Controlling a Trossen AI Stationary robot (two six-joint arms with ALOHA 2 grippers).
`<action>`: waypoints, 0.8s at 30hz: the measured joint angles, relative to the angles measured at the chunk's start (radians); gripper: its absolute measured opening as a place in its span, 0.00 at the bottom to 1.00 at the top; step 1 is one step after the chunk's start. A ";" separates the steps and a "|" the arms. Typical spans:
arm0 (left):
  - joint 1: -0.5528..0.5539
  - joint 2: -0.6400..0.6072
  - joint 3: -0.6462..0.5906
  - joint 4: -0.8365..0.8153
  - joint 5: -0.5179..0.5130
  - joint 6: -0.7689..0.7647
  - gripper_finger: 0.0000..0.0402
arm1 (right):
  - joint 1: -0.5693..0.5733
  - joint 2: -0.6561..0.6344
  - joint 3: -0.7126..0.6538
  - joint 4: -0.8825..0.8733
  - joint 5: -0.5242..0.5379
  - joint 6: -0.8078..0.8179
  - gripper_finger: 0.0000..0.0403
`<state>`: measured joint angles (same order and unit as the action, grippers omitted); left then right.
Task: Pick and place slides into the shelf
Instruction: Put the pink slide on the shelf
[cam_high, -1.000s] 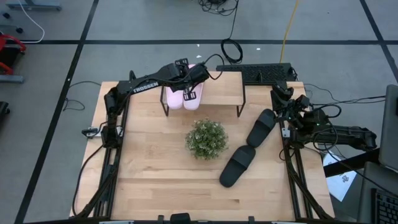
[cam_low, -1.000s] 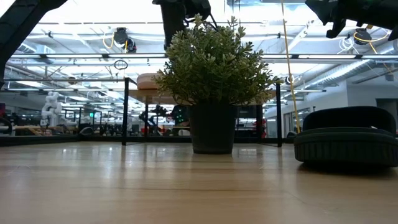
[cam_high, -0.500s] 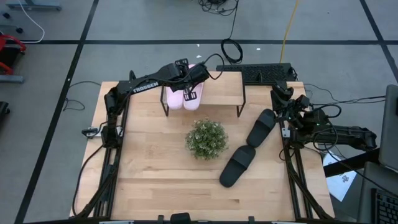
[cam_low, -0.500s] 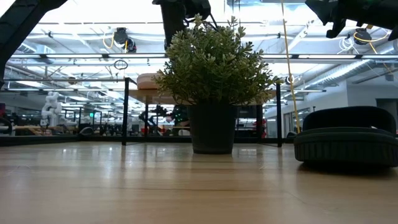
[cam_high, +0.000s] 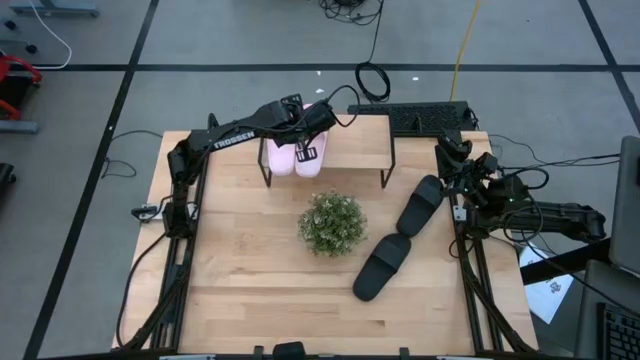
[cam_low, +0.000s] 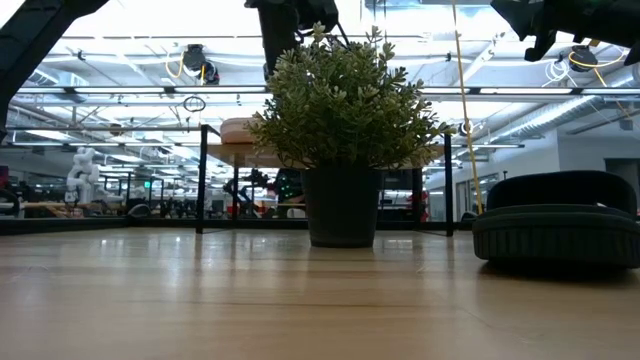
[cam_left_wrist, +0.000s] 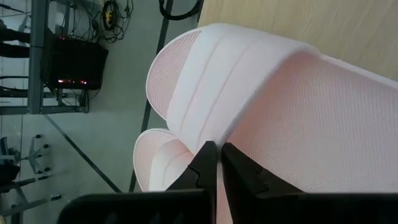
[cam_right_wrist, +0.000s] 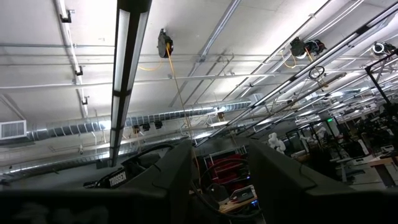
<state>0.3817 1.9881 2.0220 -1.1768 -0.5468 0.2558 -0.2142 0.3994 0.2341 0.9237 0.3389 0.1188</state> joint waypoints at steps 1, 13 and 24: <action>0.000 0.000 0.000 0.000 0.000 0.000 0.04 | 0.000 0.000 0.000 0.000 0.000 0.000 0.37; 0.007 0.000 0.000 -0.003 -0.013 -0.014 0.20 | 0.000 0.000 0.000 0.000 0.000 0.011 0.37; 0.001 -0.019 0.001 -0.004 -0.068 0.021 0.31 | 0.000 0.000 0.000 0.000 0.000 0.011 0.37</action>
<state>0.3824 1.9695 2.0233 -1.1810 -0.6149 0.2770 -0.2144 0.3994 0.2340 0.9234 0.3389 0.1301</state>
